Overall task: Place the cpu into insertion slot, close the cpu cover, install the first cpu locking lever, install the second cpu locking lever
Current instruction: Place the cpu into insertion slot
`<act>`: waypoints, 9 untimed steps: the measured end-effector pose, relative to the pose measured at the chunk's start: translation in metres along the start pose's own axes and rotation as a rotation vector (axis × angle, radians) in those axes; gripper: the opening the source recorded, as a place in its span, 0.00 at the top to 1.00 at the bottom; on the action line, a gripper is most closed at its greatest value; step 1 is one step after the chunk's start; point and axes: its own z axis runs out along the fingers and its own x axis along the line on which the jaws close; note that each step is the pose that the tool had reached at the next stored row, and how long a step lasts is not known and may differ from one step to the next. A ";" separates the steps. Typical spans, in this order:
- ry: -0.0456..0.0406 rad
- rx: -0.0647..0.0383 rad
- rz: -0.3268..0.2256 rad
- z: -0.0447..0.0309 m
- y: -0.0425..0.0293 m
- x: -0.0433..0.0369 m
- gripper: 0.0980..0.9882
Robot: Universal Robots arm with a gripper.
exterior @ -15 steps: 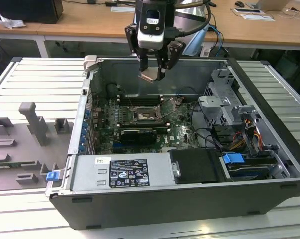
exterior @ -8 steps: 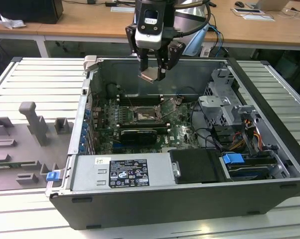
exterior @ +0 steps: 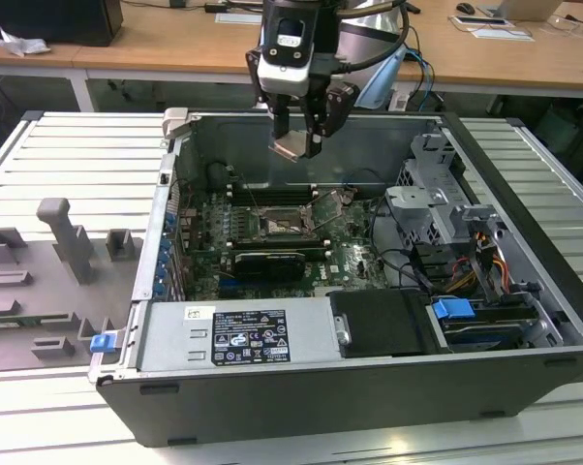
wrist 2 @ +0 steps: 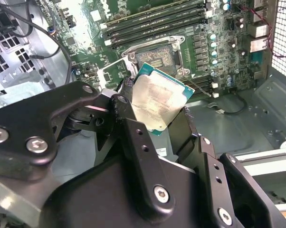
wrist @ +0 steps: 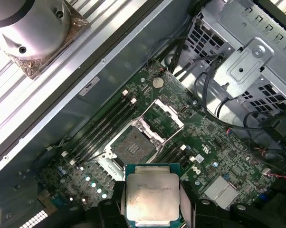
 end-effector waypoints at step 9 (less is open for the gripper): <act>-0.0091 0.001 0.076 0.0005 0.0000 0.0000 0.50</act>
